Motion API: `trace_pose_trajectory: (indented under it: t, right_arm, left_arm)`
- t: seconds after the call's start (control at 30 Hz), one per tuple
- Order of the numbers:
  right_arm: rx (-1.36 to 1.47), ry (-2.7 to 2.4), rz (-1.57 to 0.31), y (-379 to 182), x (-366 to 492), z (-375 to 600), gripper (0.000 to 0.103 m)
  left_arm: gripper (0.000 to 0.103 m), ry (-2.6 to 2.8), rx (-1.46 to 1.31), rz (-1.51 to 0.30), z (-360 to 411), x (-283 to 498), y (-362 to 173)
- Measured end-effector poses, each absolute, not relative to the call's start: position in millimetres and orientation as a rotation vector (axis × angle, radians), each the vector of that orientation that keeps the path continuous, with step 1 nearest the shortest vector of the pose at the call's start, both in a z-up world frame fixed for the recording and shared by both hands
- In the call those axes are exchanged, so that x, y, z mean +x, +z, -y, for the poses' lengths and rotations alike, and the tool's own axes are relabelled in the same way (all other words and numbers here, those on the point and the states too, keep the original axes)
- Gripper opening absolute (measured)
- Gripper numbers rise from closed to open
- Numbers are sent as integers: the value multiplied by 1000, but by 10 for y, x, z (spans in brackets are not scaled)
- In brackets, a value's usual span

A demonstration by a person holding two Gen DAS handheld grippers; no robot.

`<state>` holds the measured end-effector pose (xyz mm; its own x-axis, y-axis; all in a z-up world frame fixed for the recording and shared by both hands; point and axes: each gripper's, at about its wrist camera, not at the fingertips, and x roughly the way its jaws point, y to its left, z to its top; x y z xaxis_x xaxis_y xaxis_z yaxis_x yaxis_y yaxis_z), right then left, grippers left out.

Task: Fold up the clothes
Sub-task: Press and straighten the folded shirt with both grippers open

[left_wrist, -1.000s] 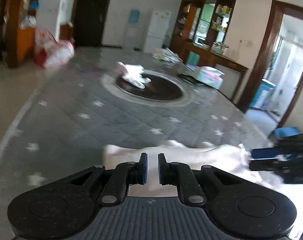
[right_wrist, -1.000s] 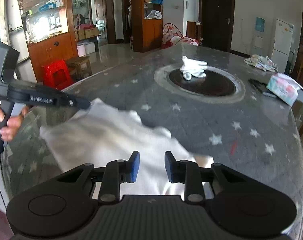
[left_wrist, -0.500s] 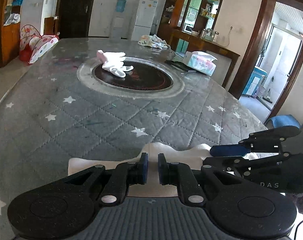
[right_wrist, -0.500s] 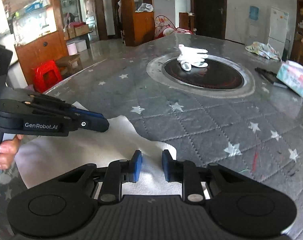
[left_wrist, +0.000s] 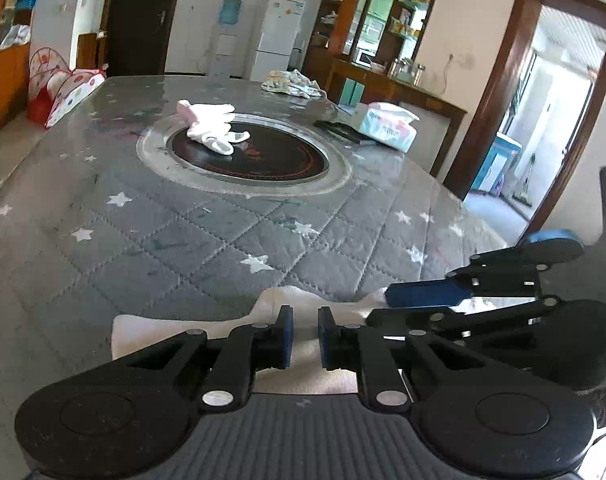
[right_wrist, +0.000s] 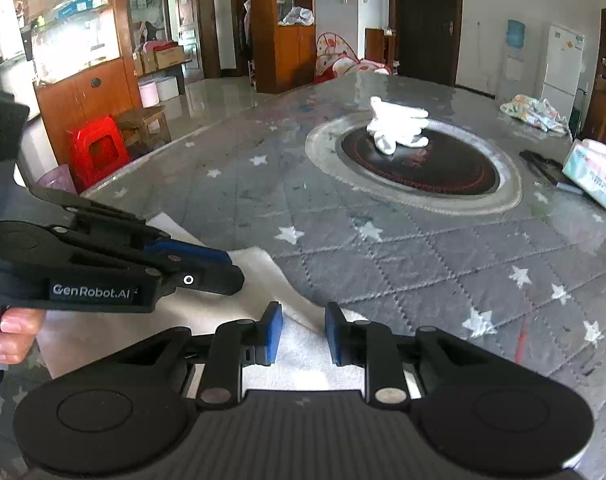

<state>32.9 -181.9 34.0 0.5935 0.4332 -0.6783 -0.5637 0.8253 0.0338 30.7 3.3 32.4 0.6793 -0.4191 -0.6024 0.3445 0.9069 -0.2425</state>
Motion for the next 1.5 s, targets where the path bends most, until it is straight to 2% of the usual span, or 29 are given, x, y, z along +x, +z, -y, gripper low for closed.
trace_pose_trajectory:
  t: [0.13, 0.27, 0.33, 0.43, 0.6, 0.73, 1.0, 1.27, 1.37, 1.4, 1.5]
  right_arm:
    - [-198, 608, -718, 445, 179, 1851, 23]
    - [-216, 641, -710, 454, -30, 1832, 24]
    - [-227, 650, -703, 440, -138, 1818, 31]
    - [-242, 663, -693, 419, -298, 1797, 33]
    - [-267, 684, -678, 376, -556, 1760, 34]
    - [-297, 670, -677, 281, -648, 1720, 34]
    - [-301, 642, -648, 497, -896, 1945, 34]
    - [-258, 576, -686, 360, -960, 2181, 34]
    - [-235, 568, -690, 318, -958, 2223, 36]
    - [-230, 568, -683, 331, -961, 2222, 37]
    - [-216, 570, -662, 373, -971, 2218, 48]
  left_arm:
    - [27, -430, -75, -659, -73, 132, 438]
    - [27, -438, 6, -632, -50, -121, 491]
    - [27, -430, 52, -621, -50, -269, 476]
    - [27, -422, 85, -604, -83, -494, 441]
    - [28, -402, 107, -587, -132, -769, 346]
    - [29, -379, 110, -594, -144, -804, 253]
    - [31, -376, 91, -555, -145, -905, 390]
    - [32, -404, 121, -582, 39, -942, 246]
    - [38, -401, 91, -596, 13, -945, 247]
    - [46, -399, 80, -598, 0, -954, 268]
    - [52, -386, 55, -598, -33, -983, 316]
